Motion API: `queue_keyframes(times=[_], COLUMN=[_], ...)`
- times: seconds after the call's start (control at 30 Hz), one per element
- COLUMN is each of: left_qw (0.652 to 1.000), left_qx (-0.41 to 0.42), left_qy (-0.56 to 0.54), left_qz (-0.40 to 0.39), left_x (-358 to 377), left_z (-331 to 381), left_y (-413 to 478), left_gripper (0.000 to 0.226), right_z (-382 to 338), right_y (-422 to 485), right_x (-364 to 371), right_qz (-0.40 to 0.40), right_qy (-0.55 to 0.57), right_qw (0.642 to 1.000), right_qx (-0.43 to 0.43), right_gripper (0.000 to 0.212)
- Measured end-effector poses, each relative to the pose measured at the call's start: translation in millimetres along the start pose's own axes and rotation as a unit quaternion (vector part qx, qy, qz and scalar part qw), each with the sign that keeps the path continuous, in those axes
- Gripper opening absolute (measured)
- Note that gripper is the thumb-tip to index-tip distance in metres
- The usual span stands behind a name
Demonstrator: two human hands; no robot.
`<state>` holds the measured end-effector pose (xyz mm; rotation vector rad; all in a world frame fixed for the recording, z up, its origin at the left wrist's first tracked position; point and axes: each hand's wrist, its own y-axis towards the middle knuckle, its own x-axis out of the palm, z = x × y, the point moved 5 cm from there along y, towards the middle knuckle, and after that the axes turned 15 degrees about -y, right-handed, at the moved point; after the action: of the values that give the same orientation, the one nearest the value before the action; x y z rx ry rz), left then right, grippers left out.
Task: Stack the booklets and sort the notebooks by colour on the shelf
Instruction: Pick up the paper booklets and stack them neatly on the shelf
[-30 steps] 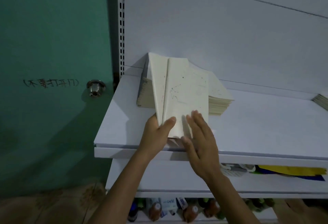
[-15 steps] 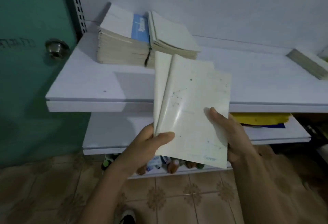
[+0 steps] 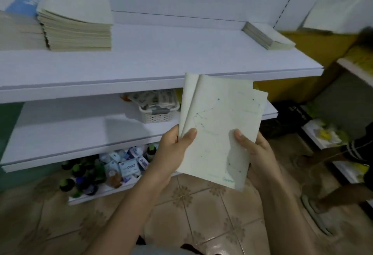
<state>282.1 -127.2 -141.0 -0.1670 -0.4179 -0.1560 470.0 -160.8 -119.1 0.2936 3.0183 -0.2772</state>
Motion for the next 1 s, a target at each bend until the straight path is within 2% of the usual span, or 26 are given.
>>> queue_keyframes(times=[0.13,0.27,0.4,0.5,0.7,0.83,1.0], left_qw=[0.999,0.996,0.987,0.984,0.983,0.979,0.973], left_qx=[0.025,0.037,0.033,0.032,0.027,0.033,0.074], left_qy=[-0.009,0.024,0.057,0.069,0.022,-0.008,0.010], left_qz=[-0.031,-0.083,-0.145,-0.162,-0.181,-0.203,-0.220], left_x=[55.3,87.1,112.4,131.7,199.0,266.8,319.6], left_z=[-9.7,-16.4,-18.0,-22.9,-40.1,-36.7,-24.5], left_y=[0.9,12.0,35.1,59.7,133.8,205.3,281.5], left_gripper=[0.028,0.013,0.019,0.020,0.025,0.021,0.011], right_z=[-5.5,-3.6,2.4,5.9,-9.8,-42.5,-69.2], right_y=[-6.0,-2.7,14.2,33.8,86.5,141.0,209.5], right_x=[-51.6,-84.6,-108.3,-126.4,-188.7,-245.7,-292.0], right_qz=[0.041,0.055,0.074,0.101,0.166,0.235,0.288], right_qy=[-0.010,-0.006,0.008,0.013,-0.025,-0.042,-0.051], right_qw=[0.999,0.998,0.996,0.994,0.985,0.970,0.954], right_qx=[-0.014,-0.030,-0.038,-0.033,-0.033,-0.046,-0.066], right_gripper=[0.036,0.037,0.036,0.030,0.027,0.028,0.025])
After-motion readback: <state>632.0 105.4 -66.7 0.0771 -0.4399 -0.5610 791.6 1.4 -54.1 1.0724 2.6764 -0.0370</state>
